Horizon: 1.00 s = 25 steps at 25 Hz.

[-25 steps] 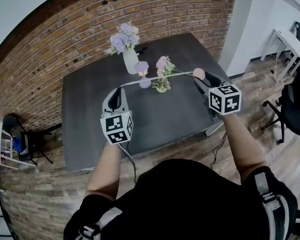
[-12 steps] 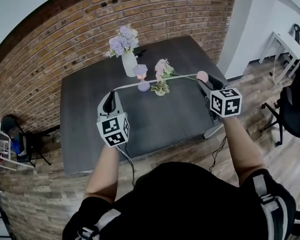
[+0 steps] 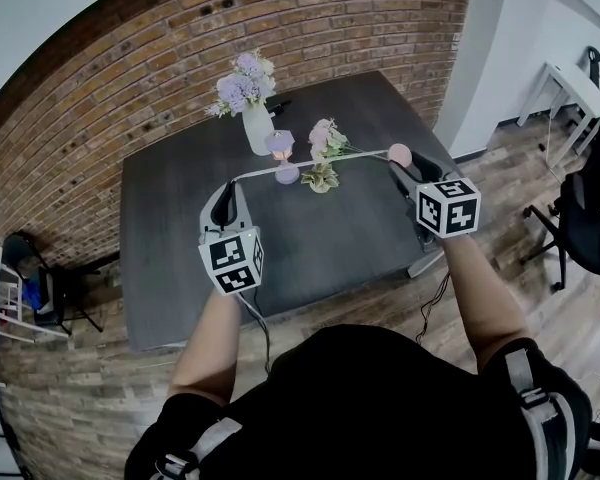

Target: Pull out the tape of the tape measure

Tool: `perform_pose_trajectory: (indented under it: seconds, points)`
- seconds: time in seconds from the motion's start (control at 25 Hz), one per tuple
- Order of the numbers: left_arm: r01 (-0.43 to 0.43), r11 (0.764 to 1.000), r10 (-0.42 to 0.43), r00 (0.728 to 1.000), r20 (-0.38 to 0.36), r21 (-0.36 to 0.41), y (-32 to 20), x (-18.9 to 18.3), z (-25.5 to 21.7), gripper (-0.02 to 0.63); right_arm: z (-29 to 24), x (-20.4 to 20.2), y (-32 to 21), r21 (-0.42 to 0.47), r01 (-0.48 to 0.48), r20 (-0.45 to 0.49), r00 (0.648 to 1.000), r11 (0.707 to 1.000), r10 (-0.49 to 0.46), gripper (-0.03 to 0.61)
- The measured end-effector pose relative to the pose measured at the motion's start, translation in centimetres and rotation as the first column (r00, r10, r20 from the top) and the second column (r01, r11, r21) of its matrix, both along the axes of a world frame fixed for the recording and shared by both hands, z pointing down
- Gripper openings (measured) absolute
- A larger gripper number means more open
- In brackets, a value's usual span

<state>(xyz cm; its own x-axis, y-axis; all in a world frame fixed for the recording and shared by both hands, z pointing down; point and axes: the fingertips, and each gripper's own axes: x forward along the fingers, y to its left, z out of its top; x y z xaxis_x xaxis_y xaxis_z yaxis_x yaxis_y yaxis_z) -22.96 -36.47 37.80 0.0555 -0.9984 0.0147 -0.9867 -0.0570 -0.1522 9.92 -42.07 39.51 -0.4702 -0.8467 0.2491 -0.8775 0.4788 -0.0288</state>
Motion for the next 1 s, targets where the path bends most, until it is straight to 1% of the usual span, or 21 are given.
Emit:
perform_pose_trajectory:
  seconds: [0.52,1.0]
  points:
    - [0.004,1.0,-0.004,1.0,-0.023,-0.016,0.0,-0.1,0.7,0.015,0.0,-1.2,0.0,0.01,0.022,-0.014,1.0,1.0,-0.022,0.206]
    - [-0.003,1.0,0.003,1.0,-0.029,-0.019,0.1,0.0,0.7,0.015,0.1,-1.3,0.2,0.014,0.011,-0.026,1.0,1.0,-0.011,0.204]
